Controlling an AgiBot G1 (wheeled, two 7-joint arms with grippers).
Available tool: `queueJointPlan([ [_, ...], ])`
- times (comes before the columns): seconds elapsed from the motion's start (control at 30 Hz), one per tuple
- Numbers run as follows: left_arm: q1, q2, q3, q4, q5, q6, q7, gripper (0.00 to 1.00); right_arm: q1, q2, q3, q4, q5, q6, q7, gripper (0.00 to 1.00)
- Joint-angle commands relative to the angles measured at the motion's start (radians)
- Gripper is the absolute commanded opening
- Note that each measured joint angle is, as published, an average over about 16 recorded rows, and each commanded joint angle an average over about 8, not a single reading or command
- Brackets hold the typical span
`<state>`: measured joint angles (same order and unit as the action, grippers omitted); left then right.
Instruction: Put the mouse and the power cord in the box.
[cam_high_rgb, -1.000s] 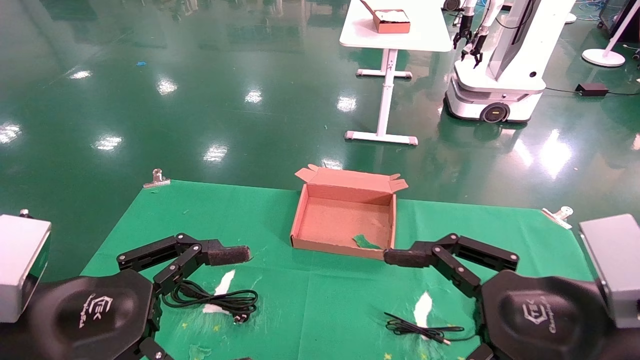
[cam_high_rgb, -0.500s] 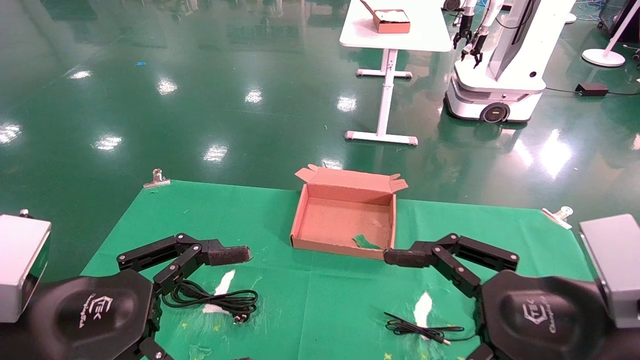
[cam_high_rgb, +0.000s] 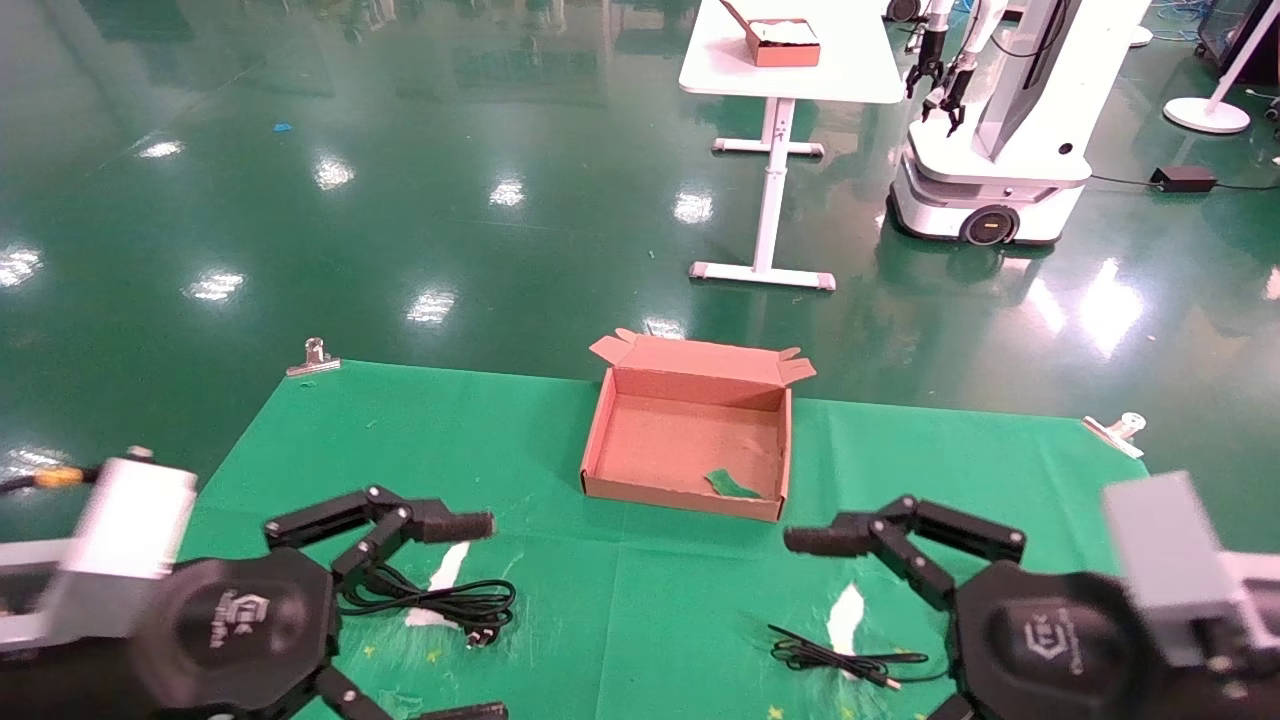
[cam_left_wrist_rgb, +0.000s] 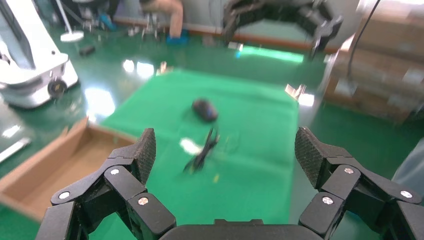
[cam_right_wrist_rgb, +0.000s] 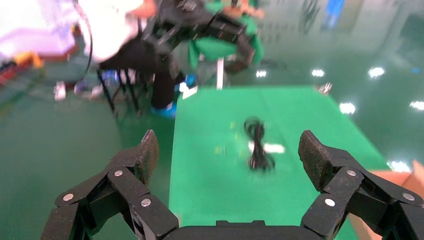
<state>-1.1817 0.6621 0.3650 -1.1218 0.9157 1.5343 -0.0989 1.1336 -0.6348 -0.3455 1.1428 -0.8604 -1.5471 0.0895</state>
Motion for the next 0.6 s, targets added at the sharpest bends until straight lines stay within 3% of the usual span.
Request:
queueJointPlan([
  [0.03,-0.029,0.014,0.02,0.044,0.047,0.018,0.022,1.0,0.017,-0.008,-0.015,-0.039,-0.035,-0.02,-0.026,1.0],
  [0.33,-0.235,0.124,0.189,0.309,0.301,0.041,0.198,1.0,0.172,-0.064,-0.164,-0.298,-0.25,-0.021,-0.222,1.0],
  [0.6,-0.381,0.248,0.323,0.548,0.538,-0.043,0.384,1.0,0.291,-0.169,-0.273,-0.559,-0.489,0.08,-0.428,1.0],
])
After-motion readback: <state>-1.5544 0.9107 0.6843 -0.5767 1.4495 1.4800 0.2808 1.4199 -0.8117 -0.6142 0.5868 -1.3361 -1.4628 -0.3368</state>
